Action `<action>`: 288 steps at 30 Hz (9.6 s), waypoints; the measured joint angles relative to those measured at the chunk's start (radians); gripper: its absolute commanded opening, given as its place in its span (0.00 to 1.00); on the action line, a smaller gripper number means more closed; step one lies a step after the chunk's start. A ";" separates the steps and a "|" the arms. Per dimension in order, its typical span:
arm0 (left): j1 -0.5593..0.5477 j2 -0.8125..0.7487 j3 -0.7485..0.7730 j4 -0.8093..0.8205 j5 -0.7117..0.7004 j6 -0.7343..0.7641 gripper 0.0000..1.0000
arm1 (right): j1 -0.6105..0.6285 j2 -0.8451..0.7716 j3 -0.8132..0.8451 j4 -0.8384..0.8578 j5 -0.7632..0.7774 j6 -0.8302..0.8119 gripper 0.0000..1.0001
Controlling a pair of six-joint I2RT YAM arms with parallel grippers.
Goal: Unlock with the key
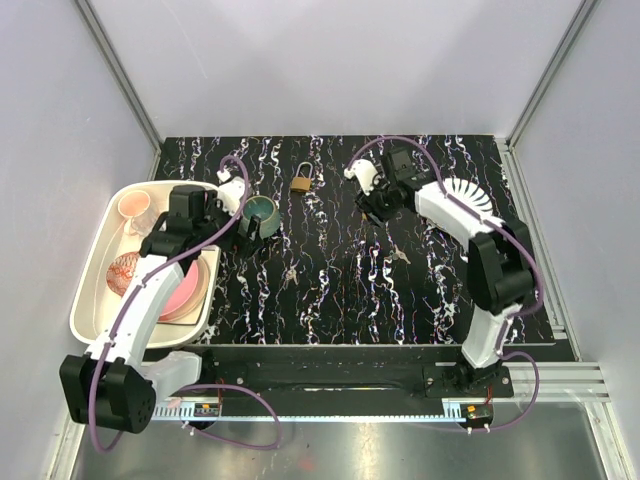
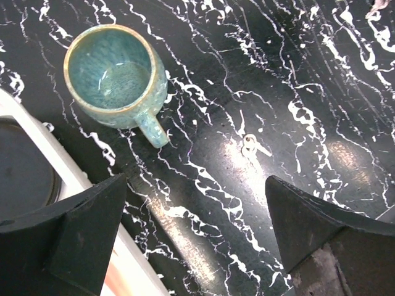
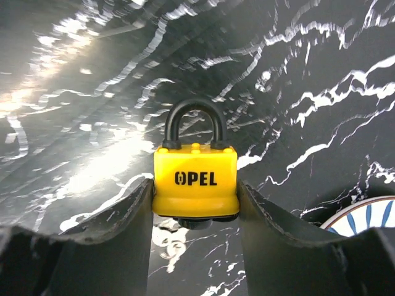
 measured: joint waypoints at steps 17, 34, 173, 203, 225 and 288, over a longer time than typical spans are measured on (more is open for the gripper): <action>-0.063 0.333 0.349 -0.062 0.297 -0.084 0.91 | 0.359 -0.455 -0.281 0.164 0.155 -0.096 0.00; -0.172 0.678 0.590 -0.109 0.605 -0.261 0.73 | 0.365 -0.560 -0.367 0.284 0.198 -0.079 0.00; -0.198 0.589 0.318 0.432 0.795 -0.727 0.00 | 0.338 -0.657 -0.548 0.676 0.452 -0.125 0.90; -0.259 0.639 0.370 0.213 0.787 -0.583 0.00 | 0.324 -0.641 -0.519 0.629 0.359 -0.133 0.89; -0.259 0.639 0.372 0.183 0.802 -0.571 0.00 | 0.315 -0.655 -0.491 0.491 0.202 -0.100 0.88; -0.269 0.639 0.385 0.104 0.806 -0.518 0.00 | 0.290 -0.665 -0.479 0.410 0.060 -0.097 0.90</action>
